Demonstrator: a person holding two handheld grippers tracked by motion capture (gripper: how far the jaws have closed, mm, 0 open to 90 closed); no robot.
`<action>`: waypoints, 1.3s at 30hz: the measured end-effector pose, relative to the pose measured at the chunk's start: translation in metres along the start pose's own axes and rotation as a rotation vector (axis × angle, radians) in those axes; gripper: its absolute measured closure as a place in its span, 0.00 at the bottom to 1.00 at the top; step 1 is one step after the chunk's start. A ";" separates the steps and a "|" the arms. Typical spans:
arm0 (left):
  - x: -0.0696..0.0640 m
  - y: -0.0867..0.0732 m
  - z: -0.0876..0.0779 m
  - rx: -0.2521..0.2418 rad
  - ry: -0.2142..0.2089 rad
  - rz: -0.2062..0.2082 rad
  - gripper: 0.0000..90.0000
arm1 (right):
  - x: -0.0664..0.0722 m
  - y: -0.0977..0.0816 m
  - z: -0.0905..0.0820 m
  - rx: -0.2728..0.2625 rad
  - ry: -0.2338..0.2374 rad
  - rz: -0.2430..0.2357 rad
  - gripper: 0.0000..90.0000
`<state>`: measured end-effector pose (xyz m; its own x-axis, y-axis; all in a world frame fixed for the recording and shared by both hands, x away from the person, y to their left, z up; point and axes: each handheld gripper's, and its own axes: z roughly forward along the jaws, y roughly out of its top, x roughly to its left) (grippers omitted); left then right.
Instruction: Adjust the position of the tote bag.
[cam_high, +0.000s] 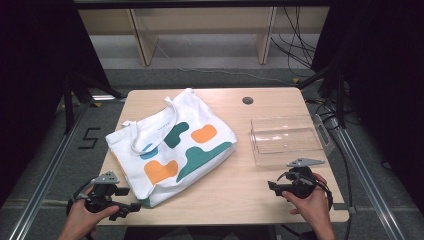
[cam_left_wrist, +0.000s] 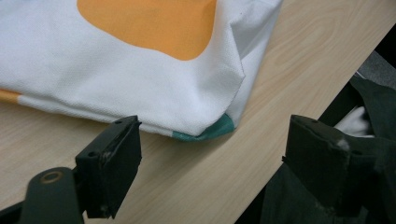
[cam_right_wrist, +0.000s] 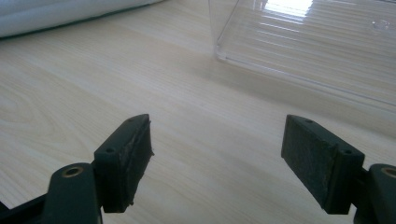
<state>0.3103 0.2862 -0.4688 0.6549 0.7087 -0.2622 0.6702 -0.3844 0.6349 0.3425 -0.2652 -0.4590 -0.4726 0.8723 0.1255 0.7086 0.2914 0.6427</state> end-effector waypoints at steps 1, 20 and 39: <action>0.001 0.000 -0.001 0.018 0.004 0.021 0.20 | 0.001 0.000 -0.001 0.016 0.003 0.017 0.28; 0.002 0.001 -0.004 -0.002 0.052 0.050 0.23 | 0.000 0.000 0.001 0.024 0.001 -0.037 0.28; -0.015 0.015 0.026 0.061 0.045 0.263 0.70 | 0.006 0.001 0.005 0.068 0.060 -0.021 0.28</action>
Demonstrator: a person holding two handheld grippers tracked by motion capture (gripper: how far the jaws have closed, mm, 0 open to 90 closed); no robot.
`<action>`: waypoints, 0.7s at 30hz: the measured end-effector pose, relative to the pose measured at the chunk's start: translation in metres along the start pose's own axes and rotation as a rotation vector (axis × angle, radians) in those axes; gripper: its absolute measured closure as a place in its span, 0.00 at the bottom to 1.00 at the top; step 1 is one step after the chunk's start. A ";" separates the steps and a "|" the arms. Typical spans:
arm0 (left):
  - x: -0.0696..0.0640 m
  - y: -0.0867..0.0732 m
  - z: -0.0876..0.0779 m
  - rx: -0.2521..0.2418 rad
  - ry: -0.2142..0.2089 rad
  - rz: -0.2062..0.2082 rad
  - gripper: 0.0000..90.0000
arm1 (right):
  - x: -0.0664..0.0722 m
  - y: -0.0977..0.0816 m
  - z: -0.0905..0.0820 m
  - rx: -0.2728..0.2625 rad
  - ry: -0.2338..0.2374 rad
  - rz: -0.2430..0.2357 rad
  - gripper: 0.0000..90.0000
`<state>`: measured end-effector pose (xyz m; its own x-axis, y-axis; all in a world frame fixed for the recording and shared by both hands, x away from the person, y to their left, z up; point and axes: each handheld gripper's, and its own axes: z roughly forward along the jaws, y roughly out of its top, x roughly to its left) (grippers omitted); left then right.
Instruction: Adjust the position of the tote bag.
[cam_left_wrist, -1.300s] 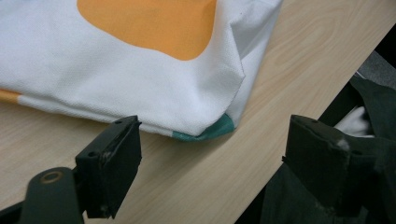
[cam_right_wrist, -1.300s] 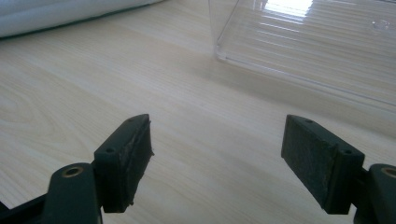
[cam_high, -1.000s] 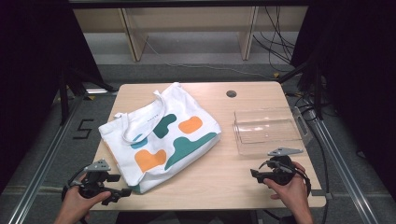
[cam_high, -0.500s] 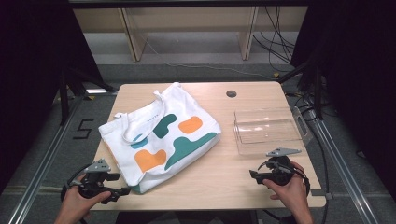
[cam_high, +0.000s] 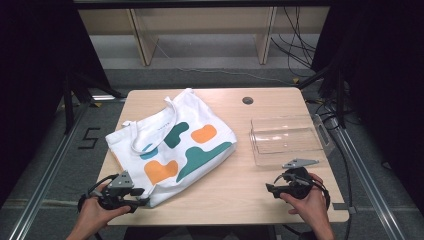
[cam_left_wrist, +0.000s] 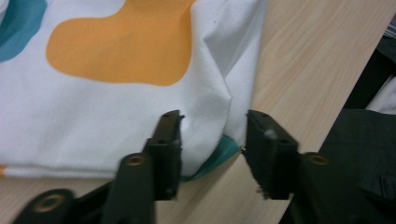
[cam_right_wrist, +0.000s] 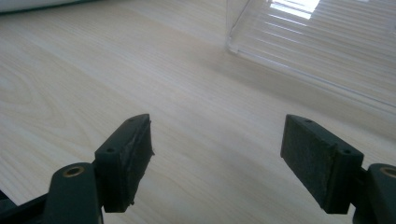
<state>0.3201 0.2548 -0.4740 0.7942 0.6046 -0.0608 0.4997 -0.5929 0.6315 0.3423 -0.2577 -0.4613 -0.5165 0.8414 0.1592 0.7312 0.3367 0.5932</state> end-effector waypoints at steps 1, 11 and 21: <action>-0.001 0.002 0.002 0.005 0.003 0.002 0.78 | 0.000 0.000 0.001 -0.006 0.001 -0.014 0.28; -0.017 0.019 0.016 0.079 0.038 0.102 0.93 | 0.003 0.001 0.002 -0.005 -0.038 -0.047 0.29; -0.050 0.049 0.047 0.050 -0.026 0.190 0.92 | 0.005 0.002 0.004 -0.023 -0.032 -0.027 0.29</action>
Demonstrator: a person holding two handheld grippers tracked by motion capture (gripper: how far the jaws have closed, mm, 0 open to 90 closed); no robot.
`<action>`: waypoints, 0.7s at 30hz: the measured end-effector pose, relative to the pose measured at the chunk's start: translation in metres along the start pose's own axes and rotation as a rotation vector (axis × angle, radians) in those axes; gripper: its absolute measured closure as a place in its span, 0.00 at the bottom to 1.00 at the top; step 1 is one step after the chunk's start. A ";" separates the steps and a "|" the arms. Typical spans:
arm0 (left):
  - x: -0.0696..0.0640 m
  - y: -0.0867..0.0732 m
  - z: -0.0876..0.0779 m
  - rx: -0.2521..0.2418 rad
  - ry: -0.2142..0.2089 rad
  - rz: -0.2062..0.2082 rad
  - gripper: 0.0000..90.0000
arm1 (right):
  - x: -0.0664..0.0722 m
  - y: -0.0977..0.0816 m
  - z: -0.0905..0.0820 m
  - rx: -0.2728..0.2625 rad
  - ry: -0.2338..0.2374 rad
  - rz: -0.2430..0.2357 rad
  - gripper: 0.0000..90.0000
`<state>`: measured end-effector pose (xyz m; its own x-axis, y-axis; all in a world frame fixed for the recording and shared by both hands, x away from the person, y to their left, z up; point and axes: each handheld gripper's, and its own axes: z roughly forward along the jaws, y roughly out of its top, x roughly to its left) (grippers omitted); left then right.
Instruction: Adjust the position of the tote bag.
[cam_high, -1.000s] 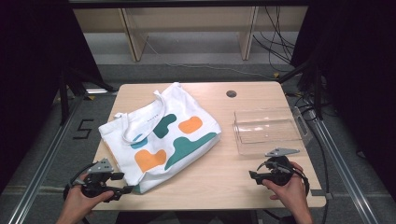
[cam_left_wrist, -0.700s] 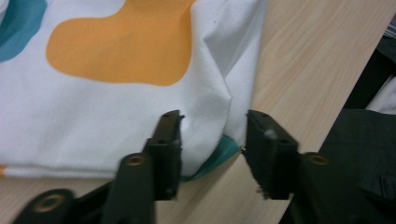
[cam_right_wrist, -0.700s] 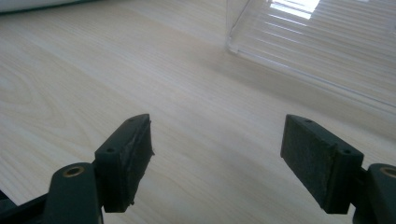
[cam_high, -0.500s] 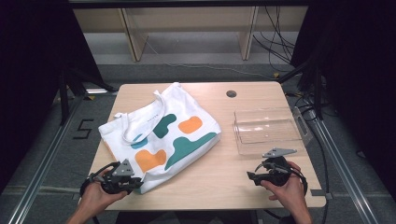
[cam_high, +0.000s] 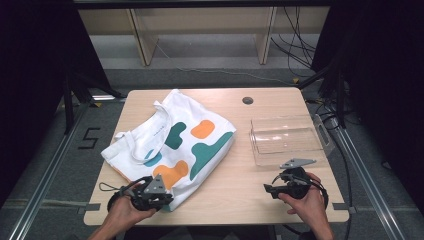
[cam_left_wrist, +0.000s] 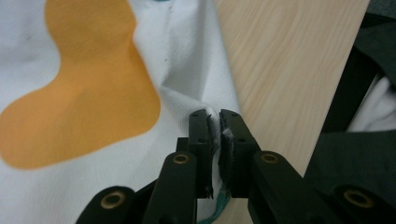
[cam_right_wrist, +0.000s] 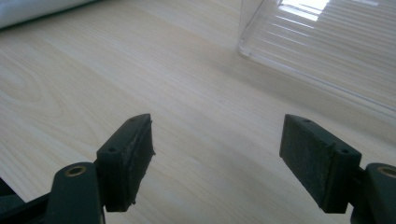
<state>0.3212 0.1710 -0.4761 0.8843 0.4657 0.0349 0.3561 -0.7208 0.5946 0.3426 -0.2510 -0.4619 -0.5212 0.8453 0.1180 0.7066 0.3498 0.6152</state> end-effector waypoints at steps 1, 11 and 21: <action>-0.002 0.006 0.005 0.008 -0.004 0.013 0.92 | 0.000 0.000 0.000 0.002 0.006 -0.004 0.29; -0.015 0.040 0.031 -0.036 -0.074 0.039 0.77 | 0.003 0.003 0.000 0.016 0.006 -0.019 0.29; 0.011 0.021 -0.019 -0.247 -0.093 -0.033 0.35 | 0.032 0.011 0.009 -0.012 0.061 -0.106 0.29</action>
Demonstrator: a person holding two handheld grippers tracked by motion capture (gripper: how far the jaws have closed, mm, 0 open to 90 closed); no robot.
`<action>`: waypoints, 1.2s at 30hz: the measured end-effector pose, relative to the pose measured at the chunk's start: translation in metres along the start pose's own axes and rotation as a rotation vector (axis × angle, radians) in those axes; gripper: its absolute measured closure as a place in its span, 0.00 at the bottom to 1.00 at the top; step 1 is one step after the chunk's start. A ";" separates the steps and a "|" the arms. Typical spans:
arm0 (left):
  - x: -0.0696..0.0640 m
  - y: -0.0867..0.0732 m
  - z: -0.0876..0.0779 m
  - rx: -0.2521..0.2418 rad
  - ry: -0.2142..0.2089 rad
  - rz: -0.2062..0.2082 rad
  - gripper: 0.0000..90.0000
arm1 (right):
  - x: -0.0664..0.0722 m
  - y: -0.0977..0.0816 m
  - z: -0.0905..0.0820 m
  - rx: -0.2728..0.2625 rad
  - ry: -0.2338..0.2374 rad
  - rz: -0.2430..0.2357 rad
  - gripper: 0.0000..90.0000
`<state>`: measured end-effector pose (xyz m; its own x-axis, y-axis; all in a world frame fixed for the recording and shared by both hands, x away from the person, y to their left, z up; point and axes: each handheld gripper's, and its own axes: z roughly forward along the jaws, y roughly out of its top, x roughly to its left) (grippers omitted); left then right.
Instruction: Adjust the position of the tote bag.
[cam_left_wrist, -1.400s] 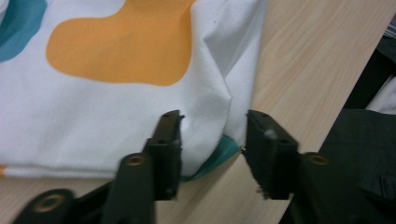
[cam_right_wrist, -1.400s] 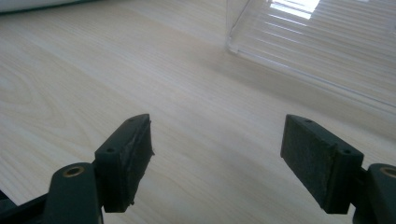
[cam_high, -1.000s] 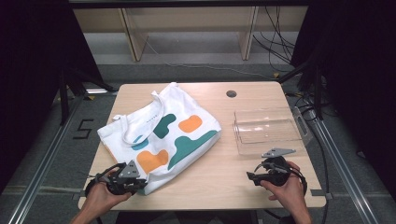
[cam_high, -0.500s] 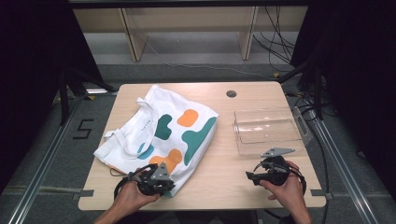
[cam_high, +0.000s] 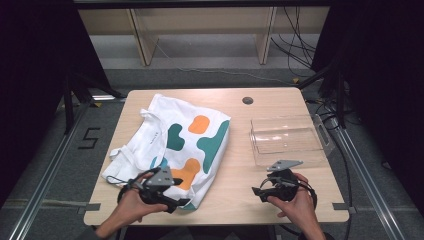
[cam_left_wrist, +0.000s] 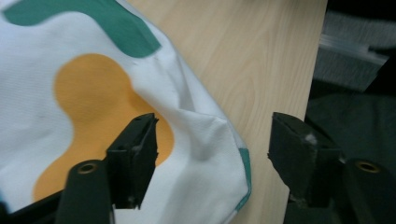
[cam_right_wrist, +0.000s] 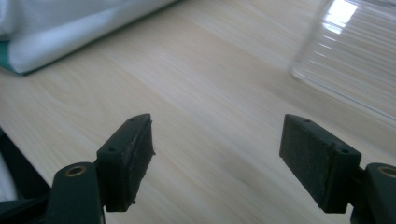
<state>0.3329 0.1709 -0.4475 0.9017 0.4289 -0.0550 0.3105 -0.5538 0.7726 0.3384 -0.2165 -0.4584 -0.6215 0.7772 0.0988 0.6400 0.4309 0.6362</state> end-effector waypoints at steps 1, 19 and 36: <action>0.004 -0.002 -0.008 -0.011 0.029 -0.017 0.35 | 0.005 0.002 0.002 0.000 0.008 -0.019 0.30; 0.111 -0.089 -0.105 0.191 0.608 -0.372 0.39 | 0.048 0.019 0.020 0.033 0.094 -0.126 0.32; 0.148 -0.114 -0.088 0.196 0.452 -0.513 0.72 | 0.049 0.017 0.023 0.026 0.106 -0.125 0.32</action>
<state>0.4039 0.3605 -0.4881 0.4274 0.9005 -0.0804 0.7490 -0.3029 0.5893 0.3299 -0.1605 -0.4605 -0.7403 0.6645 0.1016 0.5654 0.5338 0.6288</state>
